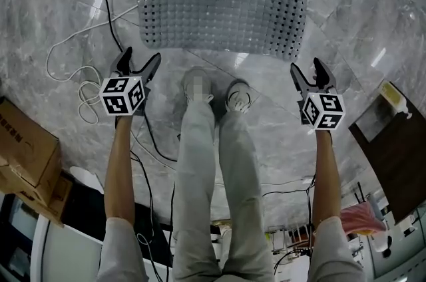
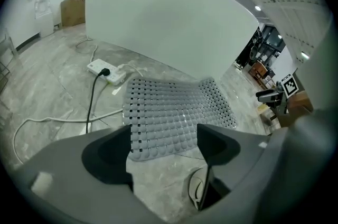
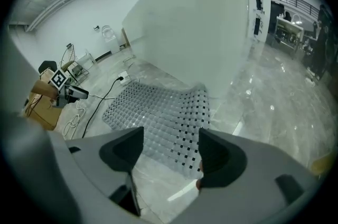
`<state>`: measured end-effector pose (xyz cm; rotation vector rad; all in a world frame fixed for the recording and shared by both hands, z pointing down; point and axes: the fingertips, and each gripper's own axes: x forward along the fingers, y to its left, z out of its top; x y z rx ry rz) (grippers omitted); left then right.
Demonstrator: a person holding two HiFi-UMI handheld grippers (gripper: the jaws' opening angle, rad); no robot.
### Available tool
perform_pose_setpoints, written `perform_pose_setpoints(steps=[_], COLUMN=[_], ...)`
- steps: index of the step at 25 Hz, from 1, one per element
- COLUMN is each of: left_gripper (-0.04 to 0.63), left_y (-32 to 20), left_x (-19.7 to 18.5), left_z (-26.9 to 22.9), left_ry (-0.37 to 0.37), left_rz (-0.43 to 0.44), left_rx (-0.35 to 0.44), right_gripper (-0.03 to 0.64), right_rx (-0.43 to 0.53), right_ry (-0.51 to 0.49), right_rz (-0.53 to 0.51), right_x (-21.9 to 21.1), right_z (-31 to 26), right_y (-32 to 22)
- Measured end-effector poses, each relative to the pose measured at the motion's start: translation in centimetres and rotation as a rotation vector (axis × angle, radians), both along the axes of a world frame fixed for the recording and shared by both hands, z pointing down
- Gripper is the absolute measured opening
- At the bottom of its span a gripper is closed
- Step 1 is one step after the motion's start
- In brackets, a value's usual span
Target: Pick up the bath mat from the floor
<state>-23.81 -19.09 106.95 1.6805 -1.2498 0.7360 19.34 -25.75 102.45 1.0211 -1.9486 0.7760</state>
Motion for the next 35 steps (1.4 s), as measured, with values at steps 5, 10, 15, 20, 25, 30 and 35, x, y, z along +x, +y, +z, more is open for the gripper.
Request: perform_pose_setpoints(steps=[5,10,15,20,25,30,35], left_gripper=[0.4,0.41,0.413,0.459,0.517,0.528,0.532], left_y=[-0.1,-0.3,-0.3,-0.3,-0.6,-0.9,-1.0], left_x=[-0.1,-0.6,-0.9,-1.5,-1.7,-1.5,-1.6], left_z=[4.0,8.0,11.2,14.2,16.6,18.2,19.1], left_ry=[-0.007,-0.01,-0.027,-0.044,-0.071,-0.086,-0.164], left_rz=[0.021,0.003,0.012,-0.011,0.002,-0.01,-0.017], left_rx=[-0.062,-0.12,-0.164,-0.196,-0.203,-0.205,-0.201], right_gripper=[0.301,0.315,0.325,0.347,0.365,0.374,0.39], right_rx=[-0.068,-0.112,-0.177,-0.209,-0.206,-0.211,-0.232], right_ry=[0.03,0.046,0.084,0.111,0.101,0.093,0.089], right_rz=[0.009,0.05,0.04,0.043,0.097,0.135,0.156], right_x=[1.1,2.5,3.3,4.5,5.1,5.3,5.7], right_z=[4.1,8.3,12.8,16.2,18.5,20.2,21.6], right_y=[0.1,-0.4,-0.3,-1.2,-2.5,-2.4,-2.0])
